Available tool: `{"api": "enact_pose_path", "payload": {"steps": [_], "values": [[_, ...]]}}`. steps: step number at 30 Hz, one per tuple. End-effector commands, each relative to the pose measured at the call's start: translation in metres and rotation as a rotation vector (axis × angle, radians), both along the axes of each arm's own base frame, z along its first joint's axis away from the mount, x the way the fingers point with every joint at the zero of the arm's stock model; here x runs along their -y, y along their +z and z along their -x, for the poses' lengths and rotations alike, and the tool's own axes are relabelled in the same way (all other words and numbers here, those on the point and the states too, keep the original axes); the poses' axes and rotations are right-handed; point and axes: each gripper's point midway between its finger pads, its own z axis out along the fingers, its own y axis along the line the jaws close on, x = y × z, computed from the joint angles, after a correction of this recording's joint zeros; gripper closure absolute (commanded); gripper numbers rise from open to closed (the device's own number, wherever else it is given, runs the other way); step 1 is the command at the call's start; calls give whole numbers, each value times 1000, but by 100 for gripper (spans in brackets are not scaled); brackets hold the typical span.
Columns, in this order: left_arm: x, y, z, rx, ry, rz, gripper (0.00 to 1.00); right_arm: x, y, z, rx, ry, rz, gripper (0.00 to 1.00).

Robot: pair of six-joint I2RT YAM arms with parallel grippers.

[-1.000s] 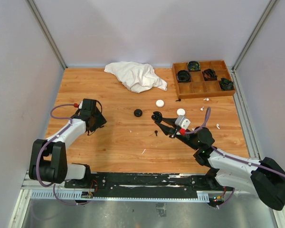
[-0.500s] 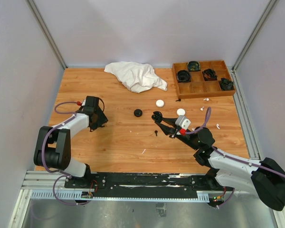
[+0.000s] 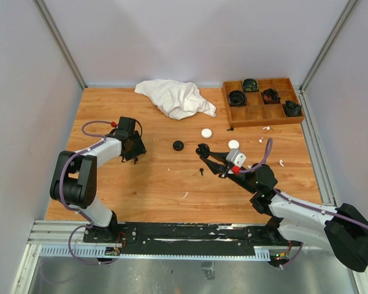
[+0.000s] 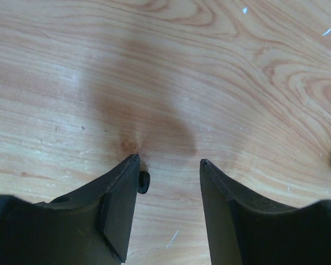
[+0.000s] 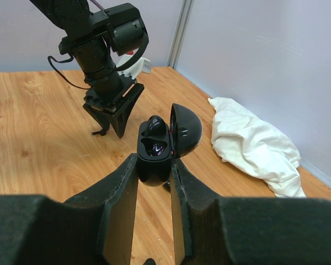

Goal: Insert the wireless bluetooth earbuds into the charging case
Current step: Adjust the earbud at the center of the board.

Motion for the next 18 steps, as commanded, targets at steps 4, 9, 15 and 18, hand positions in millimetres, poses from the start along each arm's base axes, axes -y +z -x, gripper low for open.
{"api": "enact_pose_path", "payload": {"steps": [4,9,15,18], "values": [[-11,16,6,-10,-3,-82,47,-1,9,6,22,9,-18,99],[-16,15,13,-44,-14,-124,50,-2,9,5,21,10,-17,99],[-10,13,7,-60,-56,-151,57,-2,9,6,20,13,-19,99],[-7,10,7,-88,-74,-170,59,-1,9,6,22,11,-18,99]]}}
